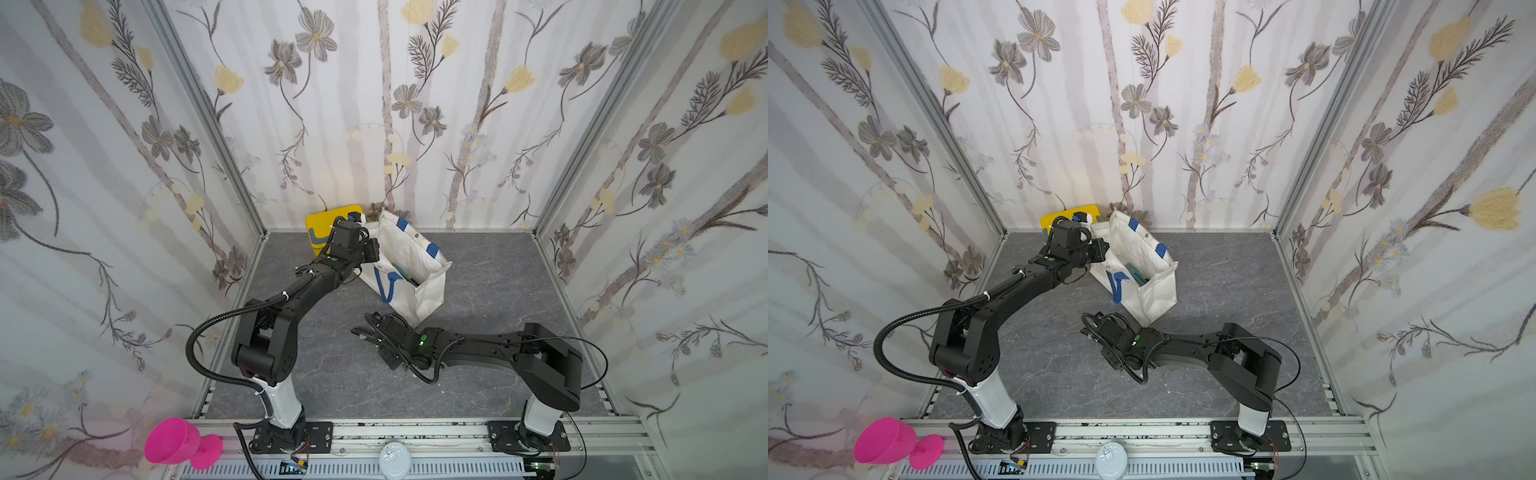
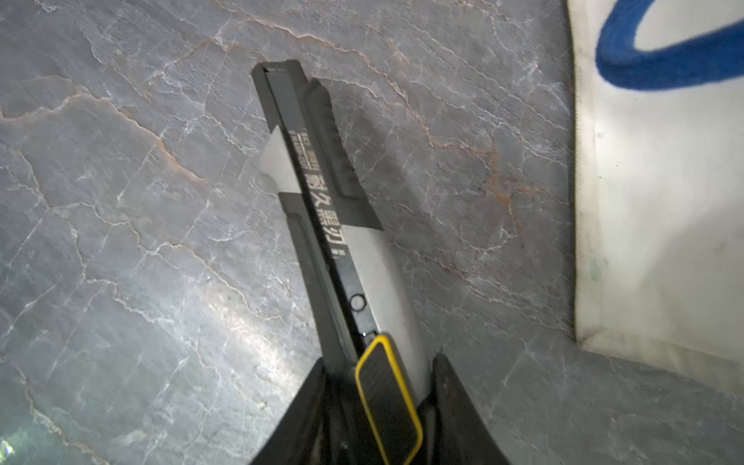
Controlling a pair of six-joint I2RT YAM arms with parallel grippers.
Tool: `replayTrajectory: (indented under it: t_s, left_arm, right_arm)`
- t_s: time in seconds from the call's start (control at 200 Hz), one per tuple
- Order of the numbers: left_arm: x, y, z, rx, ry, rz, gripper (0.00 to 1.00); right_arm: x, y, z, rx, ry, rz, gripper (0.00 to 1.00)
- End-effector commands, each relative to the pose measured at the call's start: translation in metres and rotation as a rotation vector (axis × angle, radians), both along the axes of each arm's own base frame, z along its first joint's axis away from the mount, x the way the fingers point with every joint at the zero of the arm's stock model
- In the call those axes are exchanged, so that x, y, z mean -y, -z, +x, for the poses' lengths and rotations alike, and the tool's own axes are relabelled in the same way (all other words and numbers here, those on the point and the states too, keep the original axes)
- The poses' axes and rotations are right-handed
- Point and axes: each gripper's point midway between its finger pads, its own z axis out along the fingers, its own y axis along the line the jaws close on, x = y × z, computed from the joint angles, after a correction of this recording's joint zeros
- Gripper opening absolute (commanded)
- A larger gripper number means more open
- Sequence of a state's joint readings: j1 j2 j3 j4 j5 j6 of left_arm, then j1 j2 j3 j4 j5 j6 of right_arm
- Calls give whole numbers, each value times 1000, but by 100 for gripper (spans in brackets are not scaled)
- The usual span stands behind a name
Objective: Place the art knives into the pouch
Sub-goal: Pick up the utility knife at the center of the board, then place the utility knife in the pouch.
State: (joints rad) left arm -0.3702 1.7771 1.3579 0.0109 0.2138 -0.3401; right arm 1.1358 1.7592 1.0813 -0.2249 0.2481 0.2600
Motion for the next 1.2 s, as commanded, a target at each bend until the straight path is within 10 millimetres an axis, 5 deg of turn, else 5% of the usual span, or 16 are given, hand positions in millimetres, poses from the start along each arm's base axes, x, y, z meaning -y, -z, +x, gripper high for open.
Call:
replayTrajectory:
  t_s: [0.0,0.649,0.914,1.194]
  left_arm:
    - [2,-13,2,40,5,-27,0]
    - [0,-10,2,40,-4,-22,0]
    - [-1,-10,-1,44,-5,-29,0]
    - [-2,-19,-4,69,-8,-45,0]
  right_arm:
    - [3,-15,2,25,12,24,29]
    - [54,-166,28,229,163,289,28]
    - [83,-226,67,307,267,406,28]
    - [99,-258,120,379,340,411,31]
